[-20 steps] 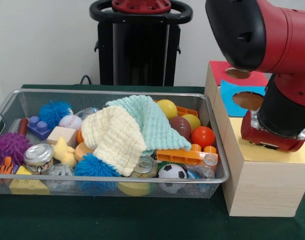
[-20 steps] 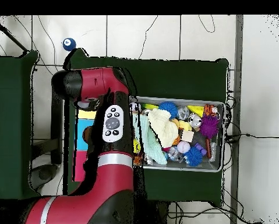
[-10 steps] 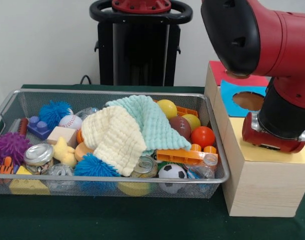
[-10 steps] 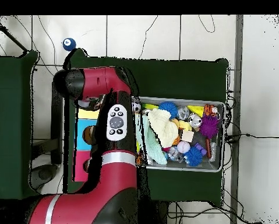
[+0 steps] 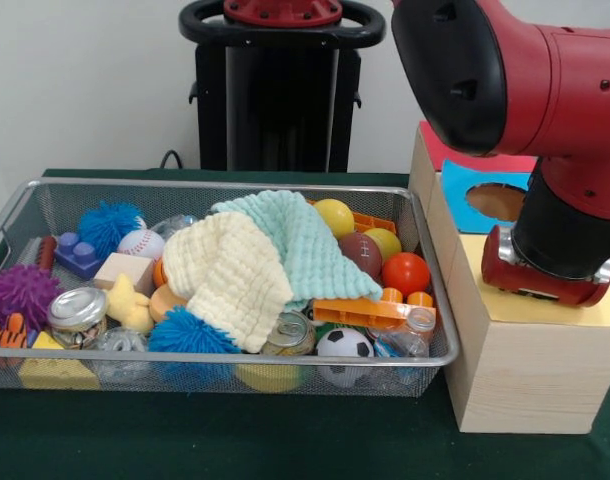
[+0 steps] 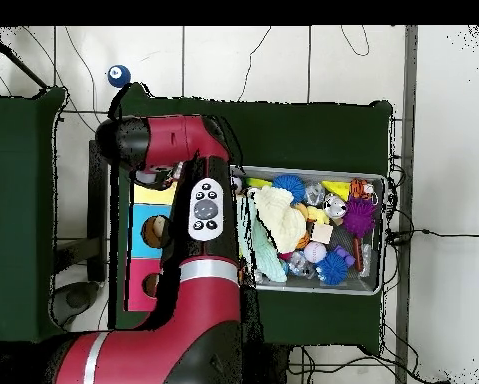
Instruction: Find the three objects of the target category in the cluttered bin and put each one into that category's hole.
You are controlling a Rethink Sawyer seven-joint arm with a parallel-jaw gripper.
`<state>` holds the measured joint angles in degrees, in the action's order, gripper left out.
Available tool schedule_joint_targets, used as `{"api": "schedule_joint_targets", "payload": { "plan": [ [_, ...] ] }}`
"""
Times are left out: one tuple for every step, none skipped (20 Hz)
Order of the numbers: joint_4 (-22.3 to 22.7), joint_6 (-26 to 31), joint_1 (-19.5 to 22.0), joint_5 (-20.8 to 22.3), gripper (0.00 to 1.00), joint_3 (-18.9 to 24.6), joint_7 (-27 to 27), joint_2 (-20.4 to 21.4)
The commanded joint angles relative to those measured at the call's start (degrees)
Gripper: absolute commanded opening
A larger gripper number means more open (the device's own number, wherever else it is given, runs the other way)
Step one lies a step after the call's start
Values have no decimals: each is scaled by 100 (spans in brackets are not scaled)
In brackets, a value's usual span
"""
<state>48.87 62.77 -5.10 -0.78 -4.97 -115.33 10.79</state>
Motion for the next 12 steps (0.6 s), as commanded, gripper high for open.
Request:
{"api": "schedule_joint_targets", "payload": {
  "plan": [
    [633, -1053, 461, 257, 0, 232, -227, -155],
    [649, -1094, 462, 276, 0, 237, -190, -142],
    [664, -1136, 463, 296, 0, 241, -153, -129],
    [643, -1098, 452, 275, 0, 203, -262, -136],
    [648, -972, 428, 225, 0, 161, -416, -115],
    [668, -951, 421, 222, 0, 151, -430, -74],
    [574, -894, 424, 219, 0, 158, -408, -102],
    [518, -835, 427, 198, 0, 166, -404, -98],
    [463, -776, 431, 178, 0, 173, -400, -94],
    [394, -682, 432, 162, 0, 171, -396, -89],
    [380, -619, 443, 133, 0, 186, -384, -60],
    [291, -514, 442, 107, 0, 202, -375, -74]
  ]
}}
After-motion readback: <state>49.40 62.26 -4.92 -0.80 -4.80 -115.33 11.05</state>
